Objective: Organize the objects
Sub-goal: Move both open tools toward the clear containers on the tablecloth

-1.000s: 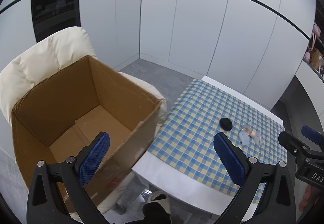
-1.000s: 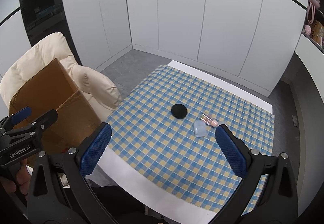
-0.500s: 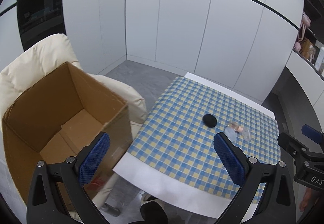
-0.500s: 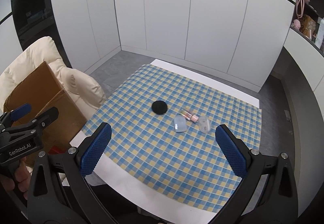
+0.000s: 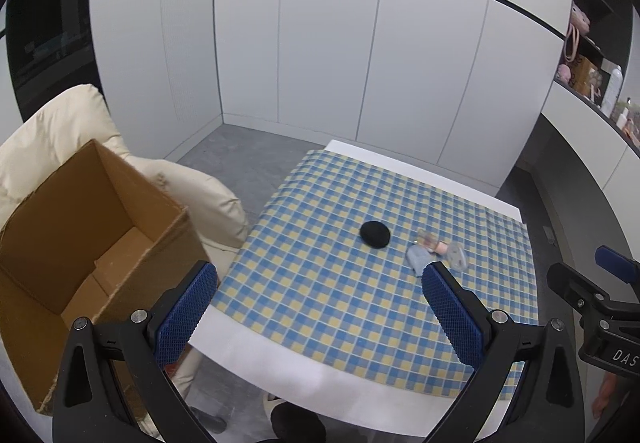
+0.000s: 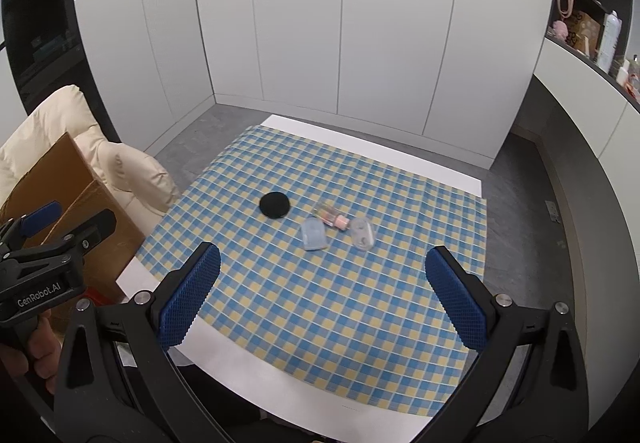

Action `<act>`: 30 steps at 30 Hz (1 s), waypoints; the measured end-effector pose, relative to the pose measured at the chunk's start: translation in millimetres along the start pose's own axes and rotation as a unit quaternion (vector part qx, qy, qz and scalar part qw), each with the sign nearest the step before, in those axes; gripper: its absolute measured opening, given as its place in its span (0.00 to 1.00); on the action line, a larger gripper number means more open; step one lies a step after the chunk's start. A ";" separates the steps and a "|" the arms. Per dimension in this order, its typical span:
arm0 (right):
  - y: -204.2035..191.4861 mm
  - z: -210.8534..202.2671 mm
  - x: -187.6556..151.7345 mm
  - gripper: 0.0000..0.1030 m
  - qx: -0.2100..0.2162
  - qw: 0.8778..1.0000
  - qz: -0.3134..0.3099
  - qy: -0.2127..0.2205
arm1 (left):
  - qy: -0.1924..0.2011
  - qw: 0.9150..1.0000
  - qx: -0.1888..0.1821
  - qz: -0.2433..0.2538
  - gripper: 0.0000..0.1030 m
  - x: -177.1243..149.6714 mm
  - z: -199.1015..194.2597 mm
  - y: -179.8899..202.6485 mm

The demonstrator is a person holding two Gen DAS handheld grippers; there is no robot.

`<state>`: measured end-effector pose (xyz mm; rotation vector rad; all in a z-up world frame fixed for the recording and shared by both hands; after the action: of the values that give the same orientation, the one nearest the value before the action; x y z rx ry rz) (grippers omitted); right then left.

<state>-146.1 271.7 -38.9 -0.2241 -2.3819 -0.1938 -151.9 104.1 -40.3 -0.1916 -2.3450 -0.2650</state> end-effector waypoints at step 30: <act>77.9 -16.0 -23.7 1.00 -0.042 0.998 0.043 -0.006 | -0.002 0.998 -0.039 0.054 0.99 -2.0 8.2 77.4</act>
<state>-101.6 341.7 -37.6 -0.3680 -2.3726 -0.2527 -139.3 180.9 -37.1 -0.3554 -2.3218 -0.3030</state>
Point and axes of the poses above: each gripper's, at about its wrist camera, not at the fingertips, and z roughly the way its jaws point, y to its right, x to its top, the point moved 3 cm from there along z, roughly the way its jaws point, and after that the axes turned 5 degrees about -x, right-handed, at the moved point
